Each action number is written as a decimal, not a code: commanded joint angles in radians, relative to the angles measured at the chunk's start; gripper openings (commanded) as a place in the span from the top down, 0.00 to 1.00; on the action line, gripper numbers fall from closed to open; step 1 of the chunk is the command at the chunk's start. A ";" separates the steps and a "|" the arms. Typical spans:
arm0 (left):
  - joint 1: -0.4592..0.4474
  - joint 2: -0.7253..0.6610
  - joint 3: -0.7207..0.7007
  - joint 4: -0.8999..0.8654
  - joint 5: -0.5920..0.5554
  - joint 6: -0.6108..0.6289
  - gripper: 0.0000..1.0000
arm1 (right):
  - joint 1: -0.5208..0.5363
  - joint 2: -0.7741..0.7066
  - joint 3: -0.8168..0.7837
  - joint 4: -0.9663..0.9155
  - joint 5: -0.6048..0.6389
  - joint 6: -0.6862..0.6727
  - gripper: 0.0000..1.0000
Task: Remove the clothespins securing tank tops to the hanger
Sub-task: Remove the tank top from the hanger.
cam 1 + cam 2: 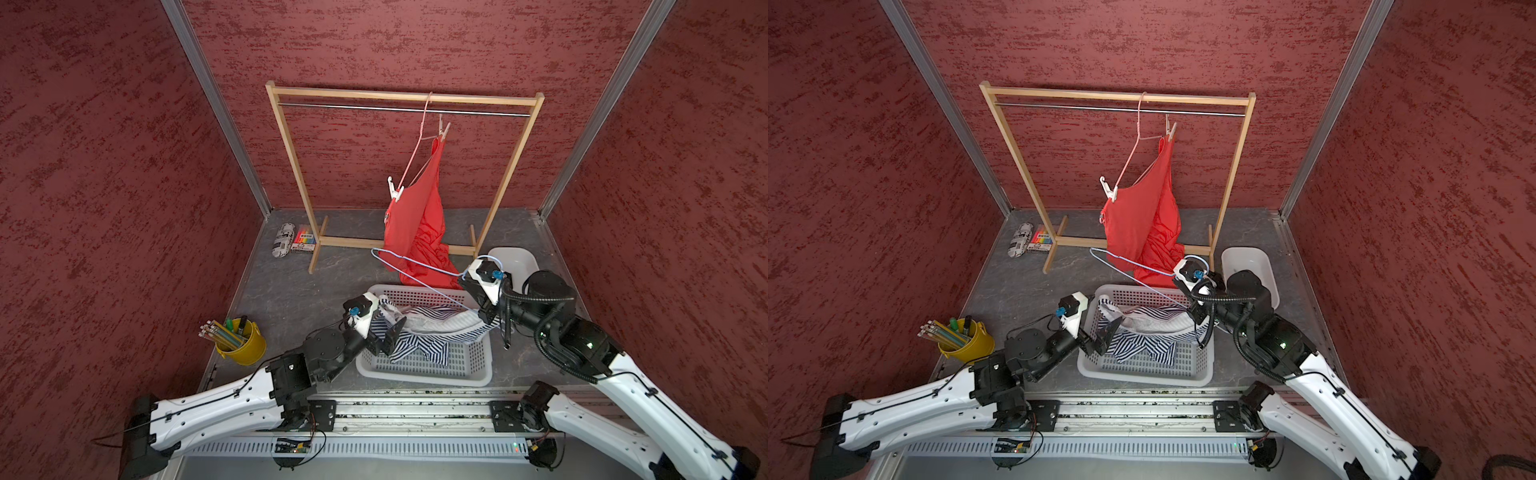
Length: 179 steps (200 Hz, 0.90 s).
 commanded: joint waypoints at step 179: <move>0.113 0.146 0.491 -0.366 0.387 0.600 0.00 | -0.005 0.017 0.003 -0.069 -0.279 -0.207 1.00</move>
